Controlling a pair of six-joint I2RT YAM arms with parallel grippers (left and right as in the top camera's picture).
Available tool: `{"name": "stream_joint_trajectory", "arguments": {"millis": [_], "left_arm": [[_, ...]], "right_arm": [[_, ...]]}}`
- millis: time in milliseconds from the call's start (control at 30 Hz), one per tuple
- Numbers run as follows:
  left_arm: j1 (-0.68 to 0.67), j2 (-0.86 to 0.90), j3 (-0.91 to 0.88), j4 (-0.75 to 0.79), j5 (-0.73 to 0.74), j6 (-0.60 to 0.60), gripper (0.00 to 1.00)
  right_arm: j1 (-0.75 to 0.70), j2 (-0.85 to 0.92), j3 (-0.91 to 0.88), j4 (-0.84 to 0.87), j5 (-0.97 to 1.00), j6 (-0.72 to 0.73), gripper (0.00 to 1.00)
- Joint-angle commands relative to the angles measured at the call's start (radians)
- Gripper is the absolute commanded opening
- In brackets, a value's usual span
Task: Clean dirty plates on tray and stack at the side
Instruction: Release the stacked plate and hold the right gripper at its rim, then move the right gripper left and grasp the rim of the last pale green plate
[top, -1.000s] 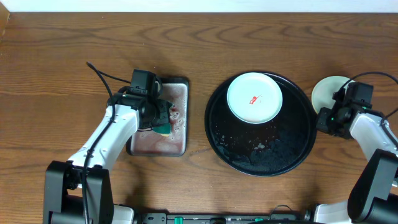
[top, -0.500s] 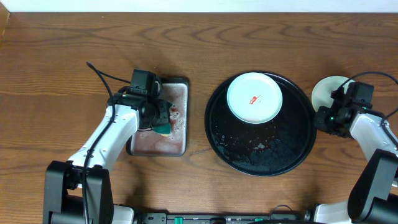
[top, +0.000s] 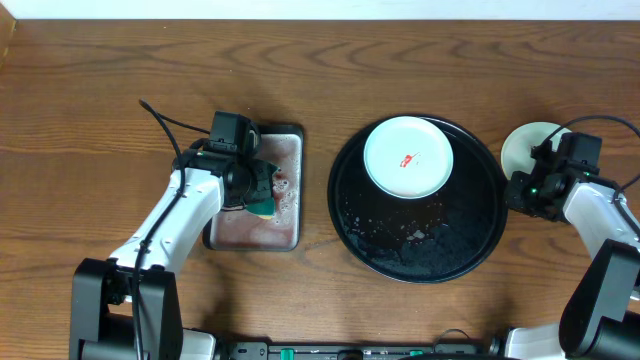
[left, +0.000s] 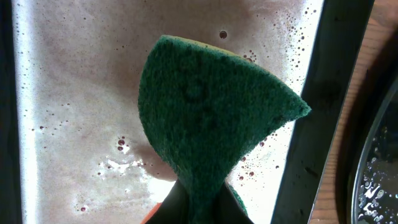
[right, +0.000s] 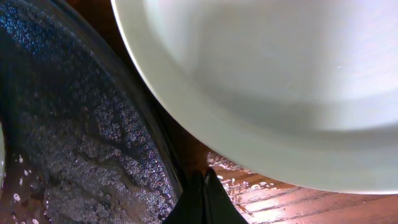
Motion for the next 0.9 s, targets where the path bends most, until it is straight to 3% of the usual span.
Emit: {"name": "stream_joint_trajectory", "arguments": {"millis": [0,533,700,867], "left_arm": [[0.002,-0.006,-0.006,-0.003,-0.013,0.017,0.08],[0.002,-0.006,-0.006,-0.003,-0.013,0.017,0.08],[0.002,-0.006,-0.006,-0.003,-0.013,0.017,0.08],[0.002,-0.006,-0.006,-0.002,-0.013,0.017,0.08]], "right_arm": [[0.028,0.003,-0.013,-0.009,-0.108,-0.021,0.01],[0.115,0.003,-0.013,-0.034,-0.126,-0.02,0.01],[0.114,0.003,0.0,-0.036,-0.126,-0.019,0.07],[0.114,0.003,0.121,-0.138,-0.121,0.003,0.12]]}}
